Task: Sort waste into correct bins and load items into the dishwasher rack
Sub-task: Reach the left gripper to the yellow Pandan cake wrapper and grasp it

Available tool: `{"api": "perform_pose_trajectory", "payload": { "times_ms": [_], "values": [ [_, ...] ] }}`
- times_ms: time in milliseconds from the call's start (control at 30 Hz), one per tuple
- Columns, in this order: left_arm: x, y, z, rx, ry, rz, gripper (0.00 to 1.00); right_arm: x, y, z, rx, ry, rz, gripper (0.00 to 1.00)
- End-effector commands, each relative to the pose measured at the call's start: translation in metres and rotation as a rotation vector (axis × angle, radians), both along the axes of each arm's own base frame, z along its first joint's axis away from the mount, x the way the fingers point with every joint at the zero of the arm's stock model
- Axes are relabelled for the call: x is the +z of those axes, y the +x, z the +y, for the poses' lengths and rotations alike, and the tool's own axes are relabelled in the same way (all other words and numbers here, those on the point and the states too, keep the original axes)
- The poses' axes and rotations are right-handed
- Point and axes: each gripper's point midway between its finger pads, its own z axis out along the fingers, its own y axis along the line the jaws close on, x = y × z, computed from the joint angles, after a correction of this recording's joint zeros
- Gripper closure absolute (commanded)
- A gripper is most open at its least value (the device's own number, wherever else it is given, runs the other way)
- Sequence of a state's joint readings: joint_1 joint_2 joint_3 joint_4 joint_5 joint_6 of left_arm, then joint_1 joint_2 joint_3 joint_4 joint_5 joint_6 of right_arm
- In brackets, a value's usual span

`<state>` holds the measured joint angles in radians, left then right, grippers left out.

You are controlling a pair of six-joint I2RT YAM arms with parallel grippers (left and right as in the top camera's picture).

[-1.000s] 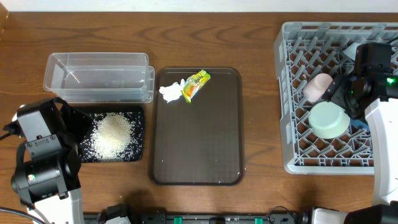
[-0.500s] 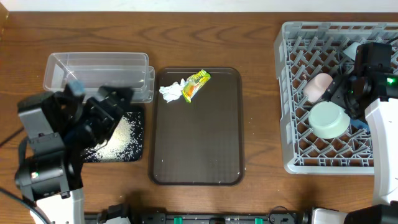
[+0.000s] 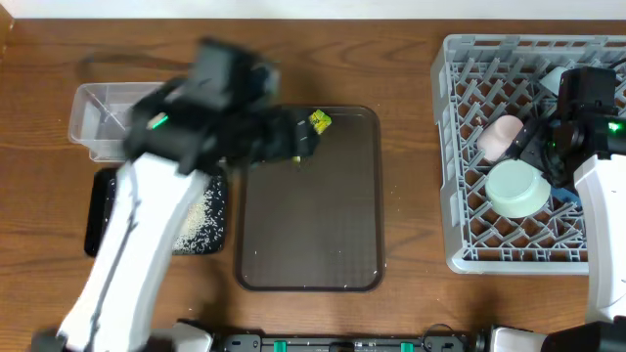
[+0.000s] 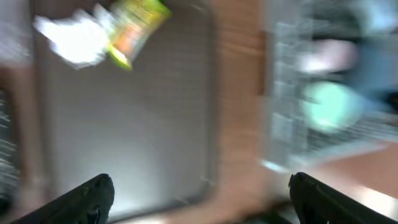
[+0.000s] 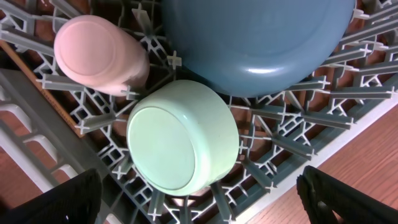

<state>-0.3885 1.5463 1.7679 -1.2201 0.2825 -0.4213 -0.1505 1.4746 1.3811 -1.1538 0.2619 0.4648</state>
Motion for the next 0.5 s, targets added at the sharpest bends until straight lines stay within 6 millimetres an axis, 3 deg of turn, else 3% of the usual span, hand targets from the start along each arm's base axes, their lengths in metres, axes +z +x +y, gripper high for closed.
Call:
{"api": "perform_pose_trajectory", "payload": {
  "times_ms": [0,200,467],
  "values": [
    [-0.026,0.041,0.033,0.060,0.355,-0.096,0.07,0.002,0.001,-0.002,-0.019,-0.006,-0.010,0.01],
    [-0.073,0.089,0.012,0.060,0.373,-0.090,0.07,0.002,0.001,-0.002,-0.019,-0.006,-0.010,0.01],
    [-0.116,0.148,-0.018,-0.076,0.401,-0.213,0.07,0.002,0.001,-0.002,-0.019,-0.006,-0.010,0.01]
  ]
}}
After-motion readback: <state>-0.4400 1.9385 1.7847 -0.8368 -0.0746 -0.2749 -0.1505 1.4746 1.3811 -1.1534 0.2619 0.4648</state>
